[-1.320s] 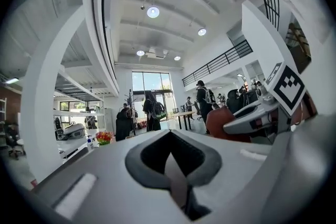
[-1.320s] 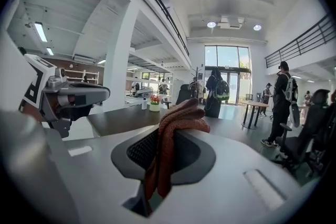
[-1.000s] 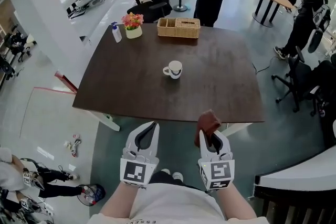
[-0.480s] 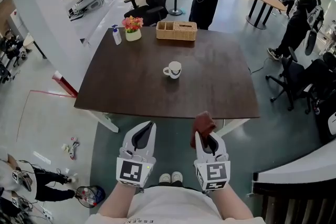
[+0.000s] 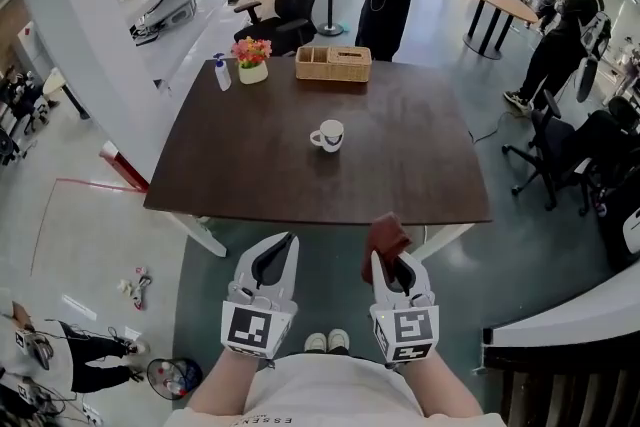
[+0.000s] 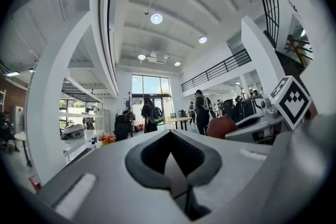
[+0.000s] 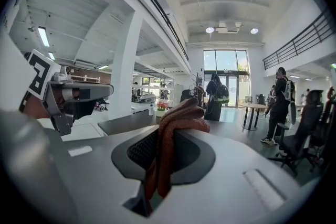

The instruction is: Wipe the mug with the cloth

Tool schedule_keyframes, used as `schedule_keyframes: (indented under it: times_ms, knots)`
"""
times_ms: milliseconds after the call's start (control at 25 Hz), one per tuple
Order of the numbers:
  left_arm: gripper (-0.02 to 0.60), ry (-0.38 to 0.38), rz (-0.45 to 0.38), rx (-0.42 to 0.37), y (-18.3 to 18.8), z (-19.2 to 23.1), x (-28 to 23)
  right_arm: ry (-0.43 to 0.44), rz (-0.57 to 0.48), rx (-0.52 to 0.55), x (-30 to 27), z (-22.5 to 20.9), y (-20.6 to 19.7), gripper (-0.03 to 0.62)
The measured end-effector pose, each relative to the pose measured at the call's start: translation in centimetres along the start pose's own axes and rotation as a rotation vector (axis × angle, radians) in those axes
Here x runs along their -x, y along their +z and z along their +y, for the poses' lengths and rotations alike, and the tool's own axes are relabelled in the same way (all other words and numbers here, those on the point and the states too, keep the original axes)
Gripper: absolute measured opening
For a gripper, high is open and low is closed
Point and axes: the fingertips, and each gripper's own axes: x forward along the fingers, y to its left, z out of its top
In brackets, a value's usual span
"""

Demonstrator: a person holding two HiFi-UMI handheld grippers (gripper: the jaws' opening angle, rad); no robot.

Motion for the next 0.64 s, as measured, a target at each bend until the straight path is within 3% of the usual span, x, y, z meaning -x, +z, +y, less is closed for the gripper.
schedule_keyframes:
  times_ms: [640]
  knots:
    - [0.0,-0.013,-0.005,-0.021,0.01,0.12,0.84,0.0,-0.009,0.008,0.54,0.39,0.56,0.078]
